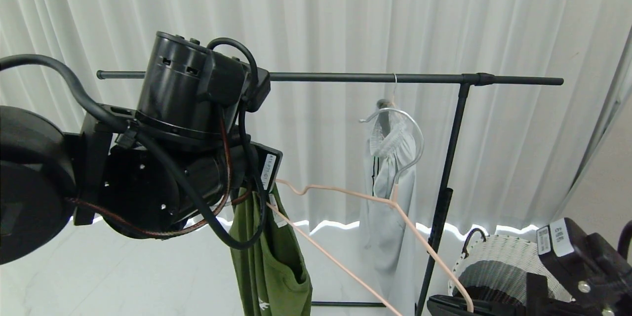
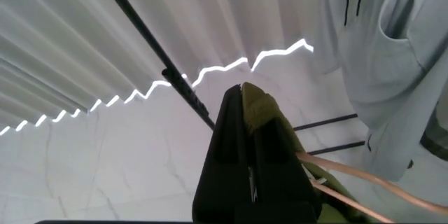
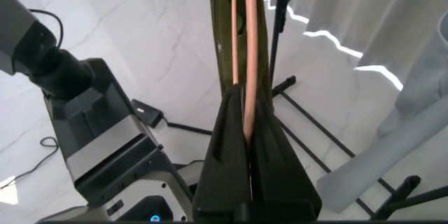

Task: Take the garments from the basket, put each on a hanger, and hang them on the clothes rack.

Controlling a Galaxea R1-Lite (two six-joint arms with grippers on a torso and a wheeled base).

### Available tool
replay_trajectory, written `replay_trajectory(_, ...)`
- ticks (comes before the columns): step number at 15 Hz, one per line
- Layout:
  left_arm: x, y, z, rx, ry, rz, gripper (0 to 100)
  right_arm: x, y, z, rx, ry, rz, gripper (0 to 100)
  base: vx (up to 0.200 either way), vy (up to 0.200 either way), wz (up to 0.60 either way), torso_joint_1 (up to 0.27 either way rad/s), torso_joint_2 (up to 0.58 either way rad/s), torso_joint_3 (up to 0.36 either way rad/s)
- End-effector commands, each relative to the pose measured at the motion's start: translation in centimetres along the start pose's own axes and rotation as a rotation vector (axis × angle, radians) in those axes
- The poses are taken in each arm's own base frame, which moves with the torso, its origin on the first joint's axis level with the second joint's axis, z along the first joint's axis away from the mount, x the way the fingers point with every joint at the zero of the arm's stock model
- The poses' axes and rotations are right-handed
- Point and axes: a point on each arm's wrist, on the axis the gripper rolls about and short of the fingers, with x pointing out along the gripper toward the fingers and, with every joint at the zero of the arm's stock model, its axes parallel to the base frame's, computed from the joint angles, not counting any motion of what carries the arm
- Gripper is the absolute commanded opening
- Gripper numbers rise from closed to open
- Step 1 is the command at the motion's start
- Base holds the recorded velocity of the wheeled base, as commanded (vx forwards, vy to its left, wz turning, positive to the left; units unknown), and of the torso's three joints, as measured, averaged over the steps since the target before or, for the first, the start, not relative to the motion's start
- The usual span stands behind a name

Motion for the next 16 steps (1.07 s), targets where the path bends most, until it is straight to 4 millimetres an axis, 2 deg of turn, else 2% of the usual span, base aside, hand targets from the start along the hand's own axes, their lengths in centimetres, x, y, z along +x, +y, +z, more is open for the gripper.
replay_trajectory(1, -0.1, -0.1, 0.0, 0.0, -0.003, -0.004, 0, 1.2, -0.3, -0.1, 0.006, 0.012, -0.028, 0, 0.0, 0.0, 0.0, 0.0, 0.0, 0.0)
replay_trajectory(6, -0.3, 0.0, 0.3, -0.037, -0.013, -0.002, 0, 4.8, -1.6, -0.3, 0.028, -0.017, -0.087, 0, 0.0, 0.0, 0.0, 0.0, 0.0, 0.0)
replay_trajectory(8, -0.5, 0.0, 0.6, -0.063, -0.025, -0.008, 0, 5.6, -1.5, -0.3, 0.026, -0.016, -0.082, 0, 0.0, 0.0, 0.0, 0.0, 0.0, 0.0)
replay_trajectory(10, -1.2, -0.7, 1.0, -0.096, -0.046, -0.038, 0, 7.2, -1.3, 0.4, 0.028, -0.027, -0.078, 0, 0.0, 0.0, 0.0, 0.0, 0.0, 0.0)
replay_trajectory(13, -1.8, -1.4, 1.5, -0.11, -0.068, -0.069, 0, 9.0, -1.3, 0.3, 0.028, -0.003, -0.084, 0, 0.0, 0.0, 0.0, 0.0, 0.0, 0.0)
replay_trajectory(16, -2.1, -1.3, 2.0, -0.123, -0.087, -0.075, 0, 10.2, -1.3, 0.2, 0.054, 0.008, -0.084, 0, 0.0, 0.0, 0.0, 0.0, 0.0, 0.0)
